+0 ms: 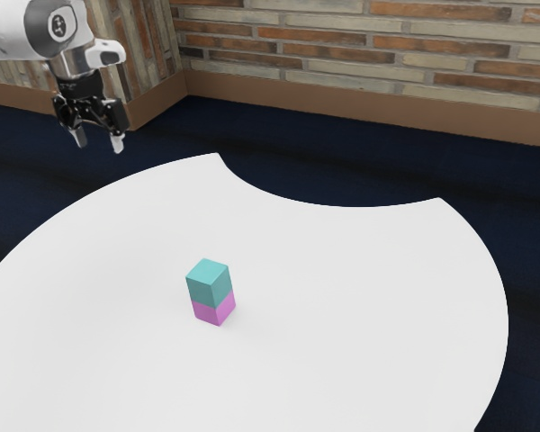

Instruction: Pick up the blue block with one arm, and put the blue block on the table with one arm

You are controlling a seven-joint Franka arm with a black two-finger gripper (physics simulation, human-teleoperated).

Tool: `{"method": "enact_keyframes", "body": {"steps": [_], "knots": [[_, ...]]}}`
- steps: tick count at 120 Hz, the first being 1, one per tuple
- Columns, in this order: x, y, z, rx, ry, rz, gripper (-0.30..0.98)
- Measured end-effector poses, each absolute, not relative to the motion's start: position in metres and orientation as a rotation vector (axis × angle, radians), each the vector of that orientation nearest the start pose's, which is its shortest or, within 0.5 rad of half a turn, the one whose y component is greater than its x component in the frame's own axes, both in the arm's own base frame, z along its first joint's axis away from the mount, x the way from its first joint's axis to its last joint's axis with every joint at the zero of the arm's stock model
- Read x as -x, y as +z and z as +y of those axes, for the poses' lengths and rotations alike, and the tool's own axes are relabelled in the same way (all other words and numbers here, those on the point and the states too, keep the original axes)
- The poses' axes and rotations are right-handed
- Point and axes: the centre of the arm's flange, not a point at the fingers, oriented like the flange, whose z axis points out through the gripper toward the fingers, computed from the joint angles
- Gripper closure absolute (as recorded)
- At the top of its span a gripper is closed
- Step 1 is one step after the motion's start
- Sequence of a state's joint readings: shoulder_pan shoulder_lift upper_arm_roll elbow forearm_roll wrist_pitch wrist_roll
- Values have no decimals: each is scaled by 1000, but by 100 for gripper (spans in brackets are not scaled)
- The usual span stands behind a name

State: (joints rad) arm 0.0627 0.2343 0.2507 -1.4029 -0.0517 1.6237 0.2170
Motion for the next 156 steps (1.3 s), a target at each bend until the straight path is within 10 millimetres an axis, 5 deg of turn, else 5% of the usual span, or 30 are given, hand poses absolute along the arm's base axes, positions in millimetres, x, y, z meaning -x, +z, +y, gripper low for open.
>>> {"method": "enact_keyframes", "body": {"steps": [21,47,69,104,156], "knots": [[-571,499,103,3127,68,68,2],[-595,455,19,3100,-28,245,2],[-616,395,13,3131,14,183,2],[-641,371,-24,3148,-43,188,2],[-600,357,-44,3162,-20,181,2]]}}
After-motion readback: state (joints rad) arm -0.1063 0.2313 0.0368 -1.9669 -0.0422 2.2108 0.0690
